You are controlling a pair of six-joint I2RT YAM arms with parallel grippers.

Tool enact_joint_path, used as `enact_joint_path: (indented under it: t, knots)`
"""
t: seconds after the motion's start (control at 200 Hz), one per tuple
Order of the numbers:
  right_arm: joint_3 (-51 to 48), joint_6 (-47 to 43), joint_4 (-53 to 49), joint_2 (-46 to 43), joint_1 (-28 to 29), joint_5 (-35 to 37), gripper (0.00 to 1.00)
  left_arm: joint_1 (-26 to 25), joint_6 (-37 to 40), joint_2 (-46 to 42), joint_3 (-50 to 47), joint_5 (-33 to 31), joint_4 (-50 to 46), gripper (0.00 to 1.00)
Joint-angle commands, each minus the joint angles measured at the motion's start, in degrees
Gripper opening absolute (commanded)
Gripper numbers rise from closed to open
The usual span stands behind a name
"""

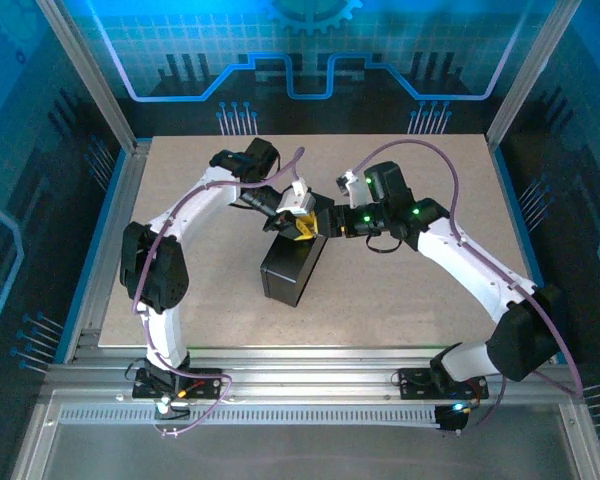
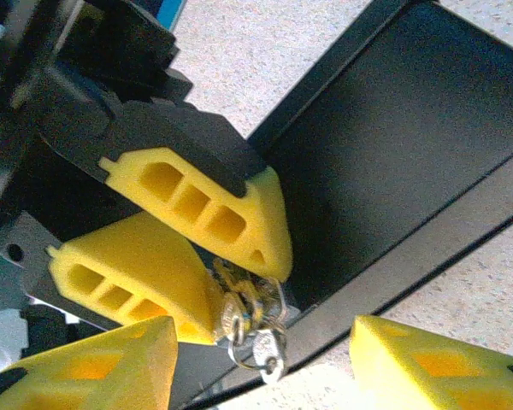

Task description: Unlock the padlock with the key

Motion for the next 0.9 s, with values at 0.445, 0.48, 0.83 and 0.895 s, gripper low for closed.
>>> enact_joint_path:
  t: [0.445,0.48,0.83,0.895]
  knots:
    - [0.38,-1.66,-0.68,2.89,1.31,2.86,0.54,-0.39,0.85,-0.65,1.34,5.05,-0.77,0.04]
    - [0.38,-1.22,-0.44,3.1,1.24,3.56,0.53,-0.34,0.93,-0.72,1.32,5.07,-0.7,0.04]
    - [-4.57,6.16,4.9,-0.22,-1.65,8.38,0.49,-0.3,1.02,-1.13,0.87,4.78,-0.73,0.04]
    - [-5.0,6.74,4.58,-0.97,-1.98,9.88,0.48,-0.28,1.02,-1.06,0.88,4.78,-0.71,0.04]
